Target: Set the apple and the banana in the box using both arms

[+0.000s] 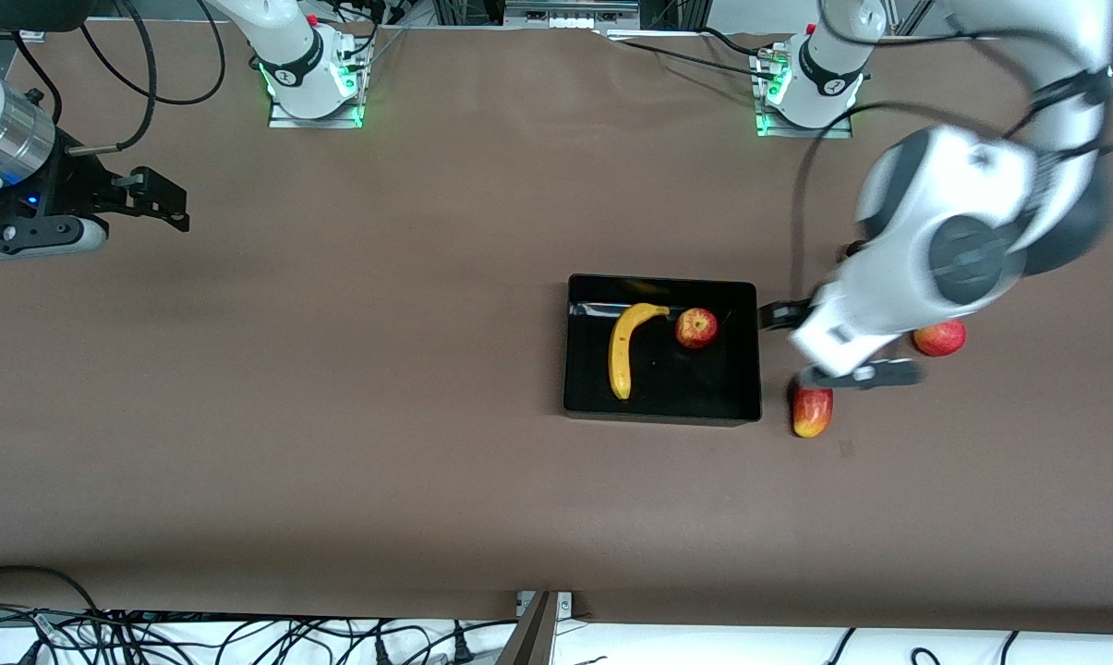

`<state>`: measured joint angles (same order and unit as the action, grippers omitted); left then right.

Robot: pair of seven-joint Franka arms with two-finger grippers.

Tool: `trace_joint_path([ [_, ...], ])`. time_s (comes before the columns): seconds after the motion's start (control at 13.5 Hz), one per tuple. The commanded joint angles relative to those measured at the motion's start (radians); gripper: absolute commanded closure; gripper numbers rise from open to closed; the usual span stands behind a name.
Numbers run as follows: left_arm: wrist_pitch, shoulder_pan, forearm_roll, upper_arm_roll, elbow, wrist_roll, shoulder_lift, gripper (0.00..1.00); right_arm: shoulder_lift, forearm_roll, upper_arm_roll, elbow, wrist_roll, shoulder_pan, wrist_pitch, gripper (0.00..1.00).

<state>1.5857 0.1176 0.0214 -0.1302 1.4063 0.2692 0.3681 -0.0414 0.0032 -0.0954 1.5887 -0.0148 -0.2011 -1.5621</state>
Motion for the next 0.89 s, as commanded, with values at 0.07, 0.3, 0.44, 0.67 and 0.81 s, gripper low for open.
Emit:
trace_joint_path([
  [0.07,-0.069,-0.105,-0.006,0.057,0.087,-0.245,-0.173,0.00,-0.017,0.026,0.006,-0.012,-0.013,-0.012,0.017,0.00],
  [0.3,-0.061,-0.156,0.003,0.057,0.180,-0.318,-0.317,0.00,-0.043,0.081,0.022,-0.010,-0.001,-0.052,0.004,0.00],
  [0.44,-0.061,-0.174,0.006,0.057,0.180,-0.311,-0.339,0.00,-0.054,0.083,0.025,-0.012,0.025,-0.089,-0.016,0.00],
  [0.67,-0.062,-0.176,0.009,0.057,0.178,-0.311,-0.341,0.00,-0.054,0.074,0.019,-0.015,0.012,-0.084,-0.013,0.00],
  [0.81,-0.062,-0.176,0.011,0.057,0.178,-0.309,-0.342,0.00,-0.046,0.066,0.000,-0.016,0.003,-0.081,-0.006,0.00],
])
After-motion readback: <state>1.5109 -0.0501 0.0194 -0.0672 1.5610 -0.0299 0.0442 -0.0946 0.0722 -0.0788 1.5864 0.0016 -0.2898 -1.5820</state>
